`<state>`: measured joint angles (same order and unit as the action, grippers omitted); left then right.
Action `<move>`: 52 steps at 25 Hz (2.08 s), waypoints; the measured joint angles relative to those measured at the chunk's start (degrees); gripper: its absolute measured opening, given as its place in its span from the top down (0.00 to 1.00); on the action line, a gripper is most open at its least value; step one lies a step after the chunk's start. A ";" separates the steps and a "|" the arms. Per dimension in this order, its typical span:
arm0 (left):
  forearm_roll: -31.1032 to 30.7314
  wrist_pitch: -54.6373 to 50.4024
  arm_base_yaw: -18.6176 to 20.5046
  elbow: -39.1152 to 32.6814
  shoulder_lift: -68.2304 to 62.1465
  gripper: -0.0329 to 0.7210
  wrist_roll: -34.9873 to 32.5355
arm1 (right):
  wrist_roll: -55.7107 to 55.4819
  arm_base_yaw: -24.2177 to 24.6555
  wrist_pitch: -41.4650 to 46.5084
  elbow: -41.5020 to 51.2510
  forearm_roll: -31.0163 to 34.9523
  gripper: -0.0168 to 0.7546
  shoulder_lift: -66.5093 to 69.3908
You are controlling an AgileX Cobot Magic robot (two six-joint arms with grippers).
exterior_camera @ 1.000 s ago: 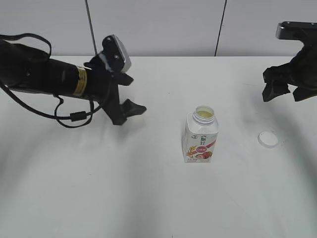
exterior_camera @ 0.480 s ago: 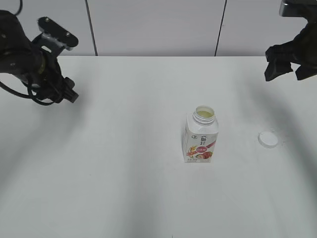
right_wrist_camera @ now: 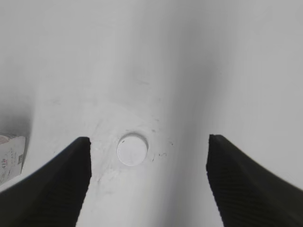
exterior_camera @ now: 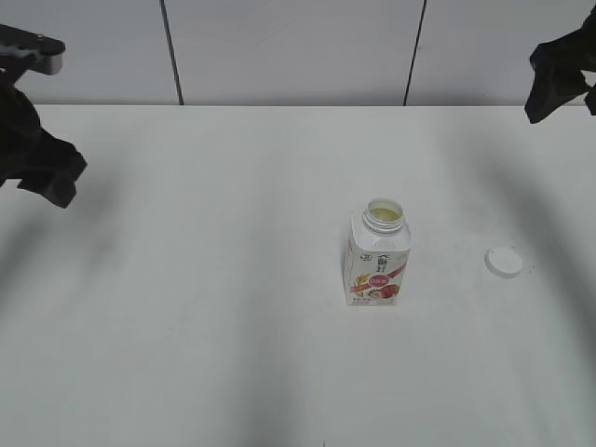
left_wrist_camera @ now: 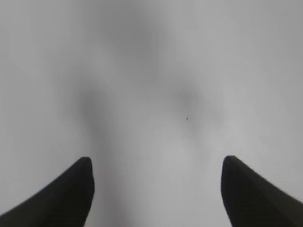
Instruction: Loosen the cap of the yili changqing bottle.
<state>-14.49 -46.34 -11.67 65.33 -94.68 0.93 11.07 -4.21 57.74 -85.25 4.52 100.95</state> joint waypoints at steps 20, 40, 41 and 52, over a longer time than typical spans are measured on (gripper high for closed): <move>10.52 -12.36 9.13 -4.75 17.82 0.28 -3.24 | 5.15 8.76 11.60 5.96 4.89 0.21 -11.63; 13.64 -17.50 9.13 -25.10 62.10 0.28 -3.23 | 6.07 8.76 9.80 36.69 5.49 0.21 -45.76; 13.64 -17.98 9.13 -25.76 63.39 0.28 -3.23 | 6.07 8.76 9.80 37.80 5.51 0.21 -47.28; 14.02 -18.01 9.13 -33.51 80.96 0.28 -3.17 | 4.59 8.76 9.79 48.90 5.58 0.21 -65.89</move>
<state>-0.47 -64.35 -2.53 31.82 -13.72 -2.24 15.66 4.55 67.53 -36.35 10.10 35.05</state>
